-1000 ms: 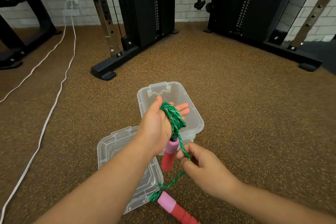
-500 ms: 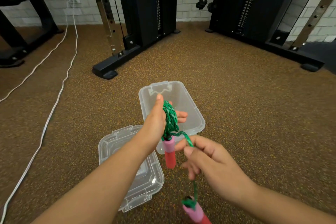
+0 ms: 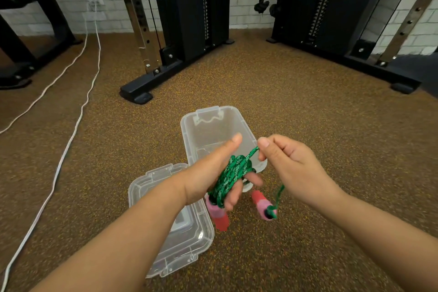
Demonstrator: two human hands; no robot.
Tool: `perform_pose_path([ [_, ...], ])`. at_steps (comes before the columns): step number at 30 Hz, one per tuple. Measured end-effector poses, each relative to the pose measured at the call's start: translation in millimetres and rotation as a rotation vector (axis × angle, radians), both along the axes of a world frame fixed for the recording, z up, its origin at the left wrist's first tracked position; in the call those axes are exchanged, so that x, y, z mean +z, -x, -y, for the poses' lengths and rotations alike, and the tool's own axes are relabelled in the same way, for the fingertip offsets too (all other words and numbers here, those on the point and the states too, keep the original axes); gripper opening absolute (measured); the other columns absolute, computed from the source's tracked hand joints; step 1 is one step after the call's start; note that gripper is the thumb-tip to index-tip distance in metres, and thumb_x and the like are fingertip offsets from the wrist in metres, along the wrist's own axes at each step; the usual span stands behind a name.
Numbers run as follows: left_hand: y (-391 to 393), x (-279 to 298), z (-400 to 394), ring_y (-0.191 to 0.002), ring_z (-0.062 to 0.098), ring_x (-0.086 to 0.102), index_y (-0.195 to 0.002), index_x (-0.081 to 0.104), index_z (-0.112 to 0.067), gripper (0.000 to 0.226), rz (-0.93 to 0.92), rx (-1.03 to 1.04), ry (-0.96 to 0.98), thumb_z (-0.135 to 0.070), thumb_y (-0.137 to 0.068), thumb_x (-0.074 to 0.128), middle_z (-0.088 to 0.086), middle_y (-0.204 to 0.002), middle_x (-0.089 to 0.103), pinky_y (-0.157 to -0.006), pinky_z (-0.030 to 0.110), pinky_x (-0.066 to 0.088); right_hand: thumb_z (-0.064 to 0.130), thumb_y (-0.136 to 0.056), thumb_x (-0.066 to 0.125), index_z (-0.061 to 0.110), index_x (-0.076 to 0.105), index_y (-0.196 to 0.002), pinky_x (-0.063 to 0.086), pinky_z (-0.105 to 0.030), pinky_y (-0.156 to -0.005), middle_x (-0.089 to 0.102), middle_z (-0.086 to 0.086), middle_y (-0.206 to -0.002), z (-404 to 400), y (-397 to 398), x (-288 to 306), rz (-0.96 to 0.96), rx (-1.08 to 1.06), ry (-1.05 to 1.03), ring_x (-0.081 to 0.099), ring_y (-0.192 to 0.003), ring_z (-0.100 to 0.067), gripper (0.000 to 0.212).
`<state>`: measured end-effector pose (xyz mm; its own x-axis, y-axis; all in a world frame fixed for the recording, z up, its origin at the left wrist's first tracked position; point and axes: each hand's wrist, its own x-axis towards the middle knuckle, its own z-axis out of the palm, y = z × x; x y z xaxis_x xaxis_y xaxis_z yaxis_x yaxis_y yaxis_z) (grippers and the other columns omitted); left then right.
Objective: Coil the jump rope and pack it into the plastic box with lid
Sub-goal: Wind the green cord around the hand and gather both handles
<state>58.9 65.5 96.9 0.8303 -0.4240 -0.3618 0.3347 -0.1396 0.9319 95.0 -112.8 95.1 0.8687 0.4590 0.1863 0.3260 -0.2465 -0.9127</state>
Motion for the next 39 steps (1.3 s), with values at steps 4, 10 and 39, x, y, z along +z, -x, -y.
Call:
perform_pose_path([
  [4, 3, 4, 2, -0.033, 0.013, 0.043, -0.084, 0.065, -0.008, 0.051, 0.005, -0.022, 0.052, -0.053, -0.086, 0.042, 0.000, -0.039, 0.042, -0.045, 0.022, 0.040, 0.057, -0.082, 0.046, 0.026, 0.057, -0.065, 0.025, -0.026, -0.045, 0.035, 0.007, -0.050, 2, -9, -7, -0.019, -0.055, 0.023, 0.030, -0.046, -0.008, 0.037],
  [10, 3, 5, 3, -0.033, 0.010, 0.033, -0.067, 0.050, -0.019, 0.038, -0.053, 0.039, 0.181, -0.050, -0.088, 0.044, -0.007, -0.037, 0.032, -0.049, 0.027, 0.033, 0.054, -0.082, 0.044, 0.022, 0.054, -0.065, 0.023, -0.020, -0.040, 0.032, 0.012, -0.049, -1, -10, -19, -0.110, -0.078, -0.008, 0.026, -0.043, -0.005, 0.038],
  [39, -13, 5, 2, -0.081, 0.003, 0.067, -0.112, 0.056, -0.006, 0.028, 0.463, 0.511, -0.248, -0.024, -0.099, 0.041, 0.000, -0.095, 0.071, -0.082, 0.018, 0.047, 0.039, -0.091, 0.052, 0.021, 0.056, -0.083, 0.046, -0.037, -0.062, 0.057, 0.003, -0.069, -10, 42, -14, 0.257, 0.274, 0.291, 0.052, -0.065, -0.013, 0.021],
])
